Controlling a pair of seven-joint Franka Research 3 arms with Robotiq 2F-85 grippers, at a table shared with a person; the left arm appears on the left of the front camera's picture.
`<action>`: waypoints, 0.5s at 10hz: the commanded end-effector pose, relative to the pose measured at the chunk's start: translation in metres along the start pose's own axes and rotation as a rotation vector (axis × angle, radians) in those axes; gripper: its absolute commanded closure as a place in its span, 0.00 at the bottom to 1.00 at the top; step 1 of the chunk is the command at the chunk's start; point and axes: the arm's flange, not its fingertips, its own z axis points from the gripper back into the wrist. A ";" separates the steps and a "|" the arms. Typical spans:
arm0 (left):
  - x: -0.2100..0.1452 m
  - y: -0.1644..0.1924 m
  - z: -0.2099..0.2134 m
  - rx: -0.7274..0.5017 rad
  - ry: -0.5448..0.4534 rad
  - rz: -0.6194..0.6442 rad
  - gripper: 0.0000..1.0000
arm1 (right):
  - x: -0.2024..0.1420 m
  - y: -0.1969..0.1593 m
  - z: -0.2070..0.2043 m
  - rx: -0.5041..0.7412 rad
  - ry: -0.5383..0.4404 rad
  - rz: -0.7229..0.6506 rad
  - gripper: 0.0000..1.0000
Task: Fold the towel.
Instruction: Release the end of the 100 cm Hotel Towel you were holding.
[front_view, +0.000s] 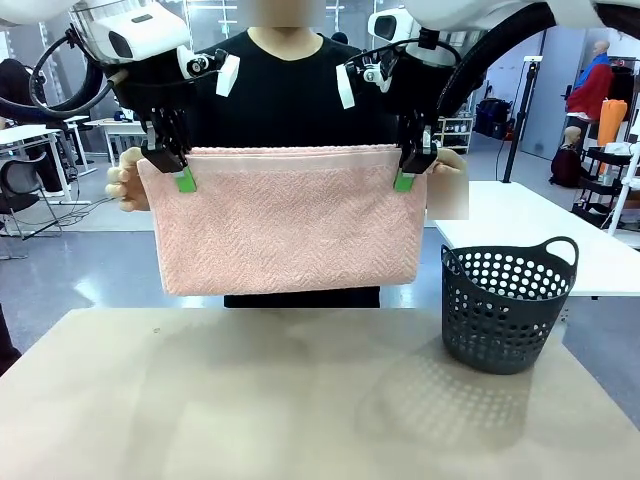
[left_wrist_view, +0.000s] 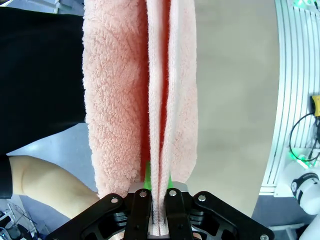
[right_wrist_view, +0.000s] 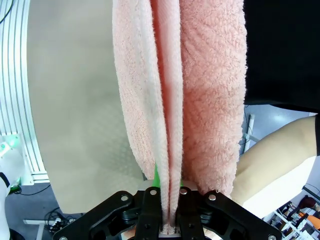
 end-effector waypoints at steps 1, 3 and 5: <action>-0.001 0.000 0.001 0.002 0.002 0.002 1.00 | -0.001 0.000 0.001 -0.009 -0.003 -0.004 1.00; -0.001 0.000 0.001 0.002 0.002 0.002 1.00 | -0.001 0.000 0.001 -0.009 -0.003 -0.004 1.00; -0.001 0.000 0.001 0.002 0.002 0.002 1.00 | -0.001 0.000 0.001 -0.009 -0.003 -0.004 1.00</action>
